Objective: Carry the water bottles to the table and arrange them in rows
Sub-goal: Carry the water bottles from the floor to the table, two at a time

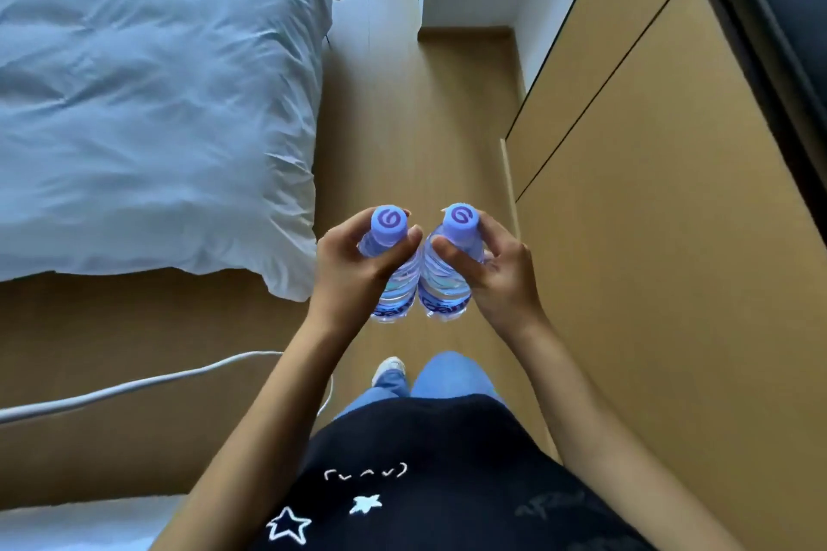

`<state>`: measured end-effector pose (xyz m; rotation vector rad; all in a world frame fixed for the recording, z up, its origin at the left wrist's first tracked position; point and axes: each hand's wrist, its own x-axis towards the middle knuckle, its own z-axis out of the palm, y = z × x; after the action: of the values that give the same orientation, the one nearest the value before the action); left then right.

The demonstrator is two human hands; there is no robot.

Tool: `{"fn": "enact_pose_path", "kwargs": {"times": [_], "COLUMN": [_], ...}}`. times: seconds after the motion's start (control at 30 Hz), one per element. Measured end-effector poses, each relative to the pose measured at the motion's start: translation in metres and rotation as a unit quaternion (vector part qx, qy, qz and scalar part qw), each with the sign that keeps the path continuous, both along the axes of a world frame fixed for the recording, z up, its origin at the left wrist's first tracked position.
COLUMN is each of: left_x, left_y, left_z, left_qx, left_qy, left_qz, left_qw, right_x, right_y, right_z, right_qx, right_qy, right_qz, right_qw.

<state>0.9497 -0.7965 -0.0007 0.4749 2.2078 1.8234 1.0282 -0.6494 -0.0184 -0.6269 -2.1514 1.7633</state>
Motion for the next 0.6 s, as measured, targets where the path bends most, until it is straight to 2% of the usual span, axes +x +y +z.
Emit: {"fn": "enact_pose_path", "kwargs": {"times": [0.23,0.6], "left_x": [-0.155,-0.418], "left_y": [0.056,0.184], "left_z": [-0.007,-0.006], "left_qx": [-0.007,-0.021], "left_qy": [-0.043,-0.040], "left_qz": [0.045,0.100], "left_qw": [0.998,0.994], "right_x": [-0.160,-0.436], "right_y": [0.054,0.192], "right_z": [-0.003,-0.002], "right_qx": [0.012,0.059], "right_qy": [-0.004,0.007], "right_qz": [0.015,0.094], "right_qw": [1.000,0.994]}}
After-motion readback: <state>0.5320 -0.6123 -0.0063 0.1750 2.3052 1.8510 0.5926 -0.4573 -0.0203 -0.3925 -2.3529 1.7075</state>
